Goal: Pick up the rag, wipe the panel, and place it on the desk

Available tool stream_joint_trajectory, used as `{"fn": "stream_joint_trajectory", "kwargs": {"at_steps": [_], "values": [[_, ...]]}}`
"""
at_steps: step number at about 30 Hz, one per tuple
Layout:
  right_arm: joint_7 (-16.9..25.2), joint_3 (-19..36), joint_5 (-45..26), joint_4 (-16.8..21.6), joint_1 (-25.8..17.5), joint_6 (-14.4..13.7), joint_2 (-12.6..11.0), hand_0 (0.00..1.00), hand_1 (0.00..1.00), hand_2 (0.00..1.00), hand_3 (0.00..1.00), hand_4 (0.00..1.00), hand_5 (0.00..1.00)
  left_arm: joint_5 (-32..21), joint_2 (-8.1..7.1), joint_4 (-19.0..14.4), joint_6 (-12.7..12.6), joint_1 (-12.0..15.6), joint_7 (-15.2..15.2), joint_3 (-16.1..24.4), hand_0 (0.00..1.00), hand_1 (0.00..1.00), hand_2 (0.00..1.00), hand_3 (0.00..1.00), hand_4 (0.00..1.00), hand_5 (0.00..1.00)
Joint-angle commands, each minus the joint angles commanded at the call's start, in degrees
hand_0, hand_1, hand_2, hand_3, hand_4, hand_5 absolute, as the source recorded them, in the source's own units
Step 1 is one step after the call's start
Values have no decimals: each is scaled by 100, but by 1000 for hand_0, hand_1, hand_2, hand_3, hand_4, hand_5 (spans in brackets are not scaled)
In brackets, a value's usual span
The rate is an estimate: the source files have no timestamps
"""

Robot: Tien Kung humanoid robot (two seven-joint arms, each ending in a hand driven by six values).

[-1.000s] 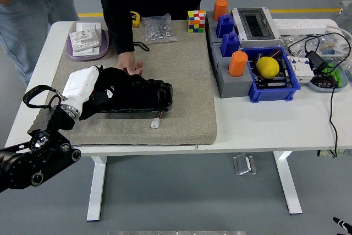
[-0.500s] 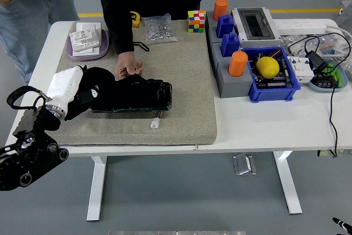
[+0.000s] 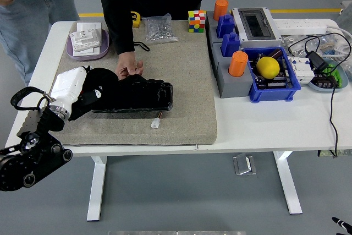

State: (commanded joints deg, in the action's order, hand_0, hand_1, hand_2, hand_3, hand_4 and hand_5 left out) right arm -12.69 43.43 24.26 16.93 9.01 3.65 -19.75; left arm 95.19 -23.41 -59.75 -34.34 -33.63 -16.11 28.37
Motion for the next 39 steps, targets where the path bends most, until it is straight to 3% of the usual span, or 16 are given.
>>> {"fn": "stream_joint_trajectory", "kwargs": {"at_steps": [15,33,39], "values": [[-32,-65,-26,-24,32,30,-58,769,598,708,646,998,589,-107,285,-22,-11,-194,-33,-310,195,88,529,508,298,2],[-41,-149,-30,-21,71,52,-68,770,597,708,647,998,588,-236,678,-113,18,-716,-143,-1126,193,87,529,508,298,2],[-48,-188,-41,-16,86,62,-99,769,597,708,647,998,586,-270,712,-94,48,-893,-181,-1355,194,88,530,509,298,2]]}}
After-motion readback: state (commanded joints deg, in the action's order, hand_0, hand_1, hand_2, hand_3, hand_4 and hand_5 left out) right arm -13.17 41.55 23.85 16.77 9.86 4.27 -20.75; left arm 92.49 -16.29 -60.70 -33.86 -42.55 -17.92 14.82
